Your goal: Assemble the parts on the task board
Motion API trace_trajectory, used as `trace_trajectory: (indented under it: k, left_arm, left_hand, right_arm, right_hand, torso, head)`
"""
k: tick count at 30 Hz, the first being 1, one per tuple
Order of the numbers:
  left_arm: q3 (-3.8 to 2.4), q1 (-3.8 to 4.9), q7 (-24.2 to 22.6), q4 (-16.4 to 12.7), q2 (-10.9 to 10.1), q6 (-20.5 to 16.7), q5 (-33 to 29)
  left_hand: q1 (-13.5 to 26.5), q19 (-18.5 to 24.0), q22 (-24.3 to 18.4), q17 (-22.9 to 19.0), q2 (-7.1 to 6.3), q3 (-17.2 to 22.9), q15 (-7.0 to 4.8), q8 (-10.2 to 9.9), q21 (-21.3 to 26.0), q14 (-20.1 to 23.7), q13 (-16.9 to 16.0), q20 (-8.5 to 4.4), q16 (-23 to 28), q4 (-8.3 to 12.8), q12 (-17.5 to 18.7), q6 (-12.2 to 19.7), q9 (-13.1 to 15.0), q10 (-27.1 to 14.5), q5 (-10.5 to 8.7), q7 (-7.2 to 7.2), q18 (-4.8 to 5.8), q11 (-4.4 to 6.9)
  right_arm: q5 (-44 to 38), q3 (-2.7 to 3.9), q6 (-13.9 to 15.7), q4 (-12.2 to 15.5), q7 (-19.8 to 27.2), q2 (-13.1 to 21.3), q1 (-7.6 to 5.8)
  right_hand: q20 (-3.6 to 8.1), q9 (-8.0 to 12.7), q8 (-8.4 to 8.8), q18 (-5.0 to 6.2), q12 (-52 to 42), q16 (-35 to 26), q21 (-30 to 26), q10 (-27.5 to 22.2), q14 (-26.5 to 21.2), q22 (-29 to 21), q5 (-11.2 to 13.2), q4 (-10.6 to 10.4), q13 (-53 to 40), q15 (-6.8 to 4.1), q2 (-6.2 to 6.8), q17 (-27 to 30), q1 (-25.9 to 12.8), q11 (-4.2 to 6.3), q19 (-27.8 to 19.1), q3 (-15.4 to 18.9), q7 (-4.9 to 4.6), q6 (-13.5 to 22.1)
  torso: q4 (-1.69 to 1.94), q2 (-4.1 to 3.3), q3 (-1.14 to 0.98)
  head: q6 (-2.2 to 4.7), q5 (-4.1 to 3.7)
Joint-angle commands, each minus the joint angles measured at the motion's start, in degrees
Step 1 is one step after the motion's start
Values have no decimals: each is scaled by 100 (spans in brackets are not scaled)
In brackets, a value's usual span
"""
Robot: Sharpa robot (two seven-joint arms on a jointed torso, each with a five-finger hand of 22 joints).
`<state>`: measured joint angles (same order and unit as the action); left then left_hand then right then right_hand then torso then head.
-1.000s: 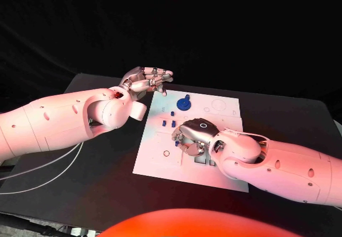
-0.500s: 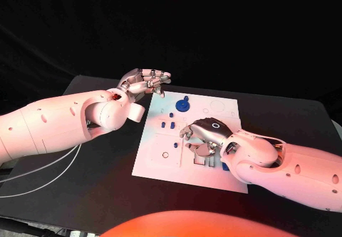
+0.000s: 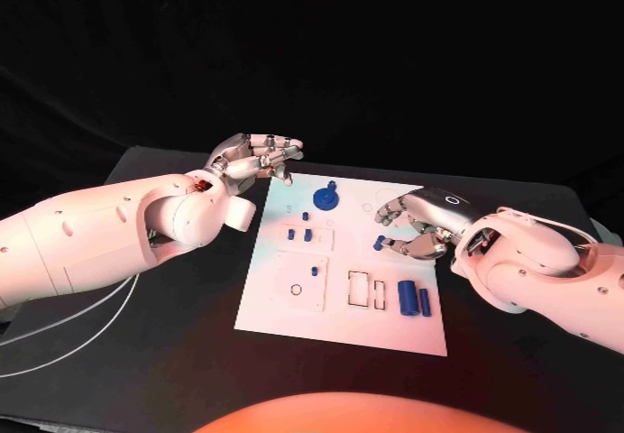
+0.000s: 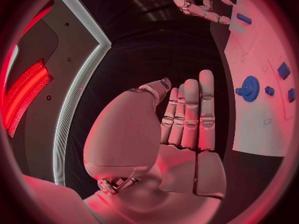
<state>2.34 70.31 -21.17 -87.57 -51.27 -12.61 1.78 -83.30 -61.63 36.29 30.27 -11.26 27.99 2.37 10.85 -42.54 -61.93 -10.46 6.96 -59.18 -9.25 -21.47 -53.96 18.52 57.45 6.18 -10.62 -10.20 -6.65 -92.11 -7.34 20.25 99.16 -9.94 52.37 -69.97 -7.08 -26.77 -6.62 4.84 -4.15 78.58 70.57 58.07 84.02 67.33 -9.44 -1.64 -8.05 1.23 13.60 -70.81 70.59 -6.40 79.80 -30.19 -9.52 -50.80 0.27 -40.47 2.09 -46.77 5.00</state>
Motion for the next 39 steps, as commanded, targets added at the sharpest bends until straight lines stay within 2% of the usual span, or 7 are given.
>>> trace_trajectory:
  k: [1,13,17,18,20,30,39]
  left_arm:
    - [-4,3,-46,-12,12,156,4]
    - [-2,2,-48,8,21,184,4]
    - [-2,2,-45,8,24,185,4]
    - [-1,2,-43,8,25,186,4]
    - [-1,2,-41,7,25,187,4]
    - [-1,3,-34,-3,9,182,5]
    - [-1,3,-27,-8,-1,184,5]
  left_hand:
    - [25,10,-9,-9,2,2,-7,13,24,49,-10,19,1,35,-35,29,-5,-33,-23,13,-34,-2]
    - [25,10,-9,-9,2,2,-7,13,24,49,-10,19,1,35,-35,29,-5,-33,-23,13,-34,-2]
    - [25,10,-9,-9,2,2,-7,13,24,49,-10,19,1,35,-35,29,-5,-33,-23,13,-34,-2]
    - [25,10,-9,-9,2,2,-7,13,24,49,-10,19,1,35,-35,29,-5,-33,-23,13,-34,-2]
    - [25,10,-9,-9,2,2,-7,13,24,49,-10,19,1,35,-35,29,-5,-33,-23,13,-34,-2]
    - [25,10,-9,-9,2,2,-7,13,24,49,-10,19,1,35,-35,29,-5,-33,-23,13,-34,-2]
    - [23,9,-13,-12,4,4,-9,22,30,54,-12,20,-2,42,-50,28,-5,-36,-23,17,-35,1]
  right_arm:
    - [139,-3,-446,-72,191,36,-16]
    - [-140,-46,-560,-320,267,-174,27]
    - [-158,-59,-577,-376,261,-266,39]
    - [-155,-64,-605,-408,251,-305,44]
    - [-152,-69,-647,-443,235,-338,50]
    - [-201,-90,-751,-625,182,-477,92]
    - [-237,-96,-725,-707,159,-558,113]
  right_hand:
    - [4,4,15,59,-21,-16,-33,-52,160,-26,-28,-20,12,14,21,14,51,3,-34,120,12,48]
    - [36,-16,-41,29,-205,67,69,48,202,105,-59,-28,-1,-10,-108,-62,247,39,62,241,52,-25]
    - [47,-28,-97,0,-315,73,172,174,206,224,12,-22,-8,-22,-219,-51,359,52,138,147,42,-136]
    - [50,-36,-145,-13,-382,104,218,282,220,277,159,-52,-6,-26,-325,-84,398,54,173,30,42,-241]
    - [56,-42,-174,-20,-425,130,250,354,231,316,179,-81,-9,-28,-353,-116,388,65,194,-21,46,-306]
    - [85,-73,-279,-41,-534,194,342,547,254,425,205,-102,-23,-69,-400,-181,426,119,248,-161,87,-513]
    - [94,-80,-297,-43,-543,203,350,564,257,436,208,-107,-23,-76,-417,-190,431,125,252,-187,94,-543]
  torso:
    - [-1,4,-6]
    - [6,-7,-4]
    - [10,-10,-2]
    - [10,-10,-1]
    - [4,-7,-2]
    - [1,-13,-9]
    - [-6,-3,-3]
  head:
    - [34,-18]
    - [45,-11]
    - [44,-18]
    - [44,-18]
    - [31,-16]
    - [8,-12]
    - [-2,-20]
